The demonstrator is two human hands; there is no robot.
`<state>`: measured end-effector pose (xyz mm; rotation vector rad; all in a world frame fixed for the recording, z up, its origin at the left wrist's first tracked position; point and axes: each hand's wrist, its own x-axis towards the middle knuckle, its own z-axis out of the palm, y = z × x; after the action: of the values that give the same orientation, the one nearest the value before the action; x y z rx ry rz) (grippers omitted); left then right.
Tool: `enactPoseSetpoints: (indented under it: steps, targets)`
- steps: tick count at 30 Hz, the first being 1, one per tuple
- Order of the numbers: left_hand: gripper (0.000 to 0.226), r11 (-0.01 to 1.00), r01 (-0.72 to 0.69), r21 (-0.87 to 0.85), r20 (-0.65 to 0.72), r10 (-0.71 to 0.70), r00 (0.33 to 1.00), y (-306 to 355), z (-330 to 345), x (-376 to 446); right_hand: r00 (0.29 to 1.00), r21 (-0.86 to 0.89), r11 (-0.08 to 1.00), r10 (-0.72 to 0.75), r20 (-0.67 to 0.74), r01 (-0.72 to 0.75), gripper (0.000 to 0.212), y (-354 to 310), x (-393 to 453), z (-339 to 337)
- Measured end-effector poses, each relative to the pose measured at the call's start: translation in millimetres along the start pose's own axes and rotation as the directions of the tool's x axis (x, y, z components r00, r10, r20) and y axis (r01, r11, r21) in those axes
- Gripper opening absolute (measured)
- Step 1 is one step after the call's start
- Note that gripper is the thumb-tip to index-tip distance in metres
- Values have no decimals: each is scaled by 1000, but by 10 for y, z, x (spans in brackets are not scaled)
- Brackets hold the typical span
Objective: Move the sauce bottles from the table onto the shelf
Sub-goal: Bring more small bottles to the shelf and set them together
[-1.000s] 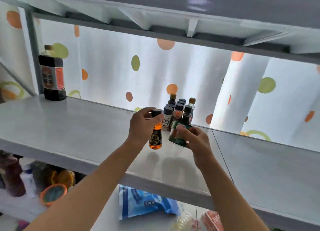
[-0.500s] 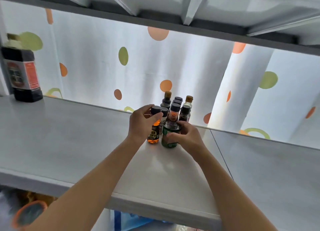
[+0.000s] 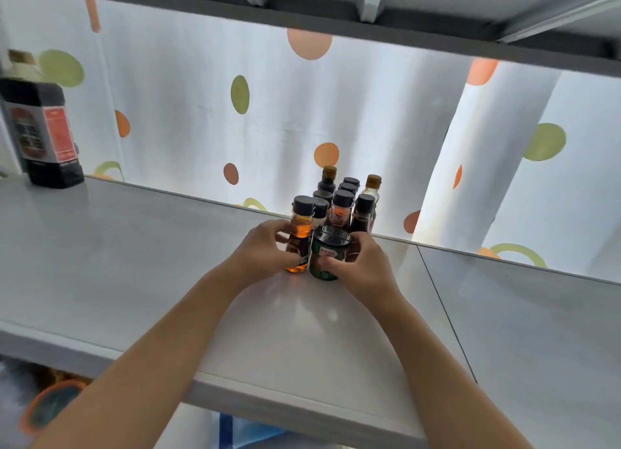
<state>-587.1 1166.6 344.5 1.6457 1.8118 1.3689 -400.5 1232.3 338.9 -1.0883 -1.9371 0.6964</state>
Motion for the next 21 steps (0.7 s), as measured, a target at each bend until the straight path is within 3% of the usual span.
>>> enactPoseSetpoints:
  steps: [8, 21]
  targets:
    - [52, 1000, 8, -22, -18, -9, 1000, -62, 15, 22, 999, 15, 999, 29, -19, -29, 57, -17, -17, -12]
    - [48, 997, 38, 64, -54, -34, 998, -78, 116, 58, 999, 35, 999, 33, -32, -32, 55, -50, -36, 34]
